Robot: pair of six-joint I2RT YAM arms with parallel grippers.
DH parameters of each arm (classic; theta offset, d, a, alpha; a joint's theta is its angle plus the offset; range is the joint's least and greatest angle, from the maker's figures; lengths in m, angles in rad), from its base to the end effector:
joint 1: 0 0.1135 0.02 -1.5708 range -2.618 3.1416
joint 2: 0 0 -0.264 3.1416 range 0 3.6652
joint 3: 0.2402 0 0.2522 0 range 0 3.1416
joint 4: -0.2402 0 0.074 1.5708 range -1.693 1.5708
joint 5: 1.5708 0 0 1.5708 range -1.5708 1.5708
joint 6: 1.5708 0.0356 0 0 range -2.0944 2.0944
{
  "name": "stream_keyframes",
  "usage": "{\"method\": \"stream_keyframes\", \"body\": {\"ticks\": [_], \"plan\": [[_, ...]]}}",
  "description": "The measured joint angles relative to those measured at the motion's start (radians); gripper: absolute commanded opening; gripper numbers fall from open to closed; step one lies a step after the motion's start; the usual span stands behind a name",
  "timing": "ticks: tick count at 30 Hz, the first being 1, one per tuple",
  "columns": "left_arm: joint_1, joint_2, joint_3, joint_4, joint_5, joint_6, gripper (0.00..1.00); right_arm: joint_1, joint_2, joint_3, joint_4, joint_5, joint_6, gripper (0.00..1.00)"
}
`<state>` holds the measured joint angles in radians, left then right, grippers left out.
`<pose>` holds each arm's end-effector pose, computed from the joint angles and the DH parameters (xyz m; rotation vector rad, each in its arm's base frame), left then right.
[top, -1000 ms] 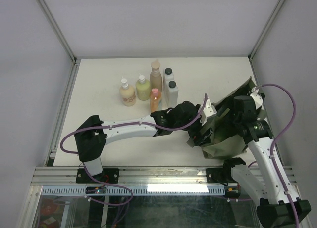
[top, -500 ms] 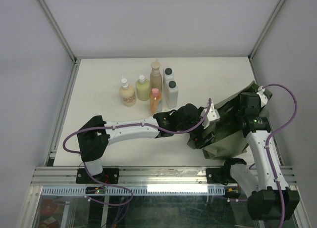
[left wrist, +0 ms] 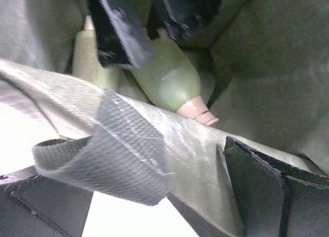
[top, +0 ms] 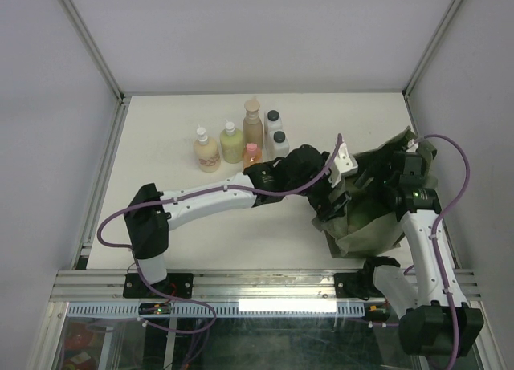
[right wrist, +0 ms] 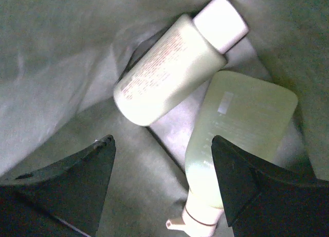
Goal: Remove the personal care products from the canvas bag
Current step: Adjust the canvas bag at the center of the board.
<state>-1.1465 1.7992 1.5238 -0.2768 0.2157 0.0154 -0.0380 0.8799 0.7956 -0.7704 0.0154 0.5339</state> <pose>0.1678 -0.3899 0.3047 1.3419 1.7972 -0.8747 0.1727 -0.0071 0.2734 0.6938 2.3350 0.2055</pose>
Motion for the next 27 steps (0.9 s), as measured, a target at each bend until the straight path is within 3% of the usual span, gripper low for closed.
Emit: {"method": "stream_keyframes", "body": {"ticks": [8,16,27], "plan": [[0.054,0.0,0.166,-0.102,-0.013,-0.024,0.99,-0.004,0.01,0.12,-0.093,-0.194,-0.135,0.79],[0.062,-0.022,0.246,-0.161,-0.13,-0.114,0.99,0.057,0.044,0.148,-0.046,-0.322,-0.15,0.75],[0.075,-0.22,0.174,-0.203,-0.32,-0.18,0.99,0.372,0.263,0.218,0.082,-0.326,-0.065,0.69]]}}
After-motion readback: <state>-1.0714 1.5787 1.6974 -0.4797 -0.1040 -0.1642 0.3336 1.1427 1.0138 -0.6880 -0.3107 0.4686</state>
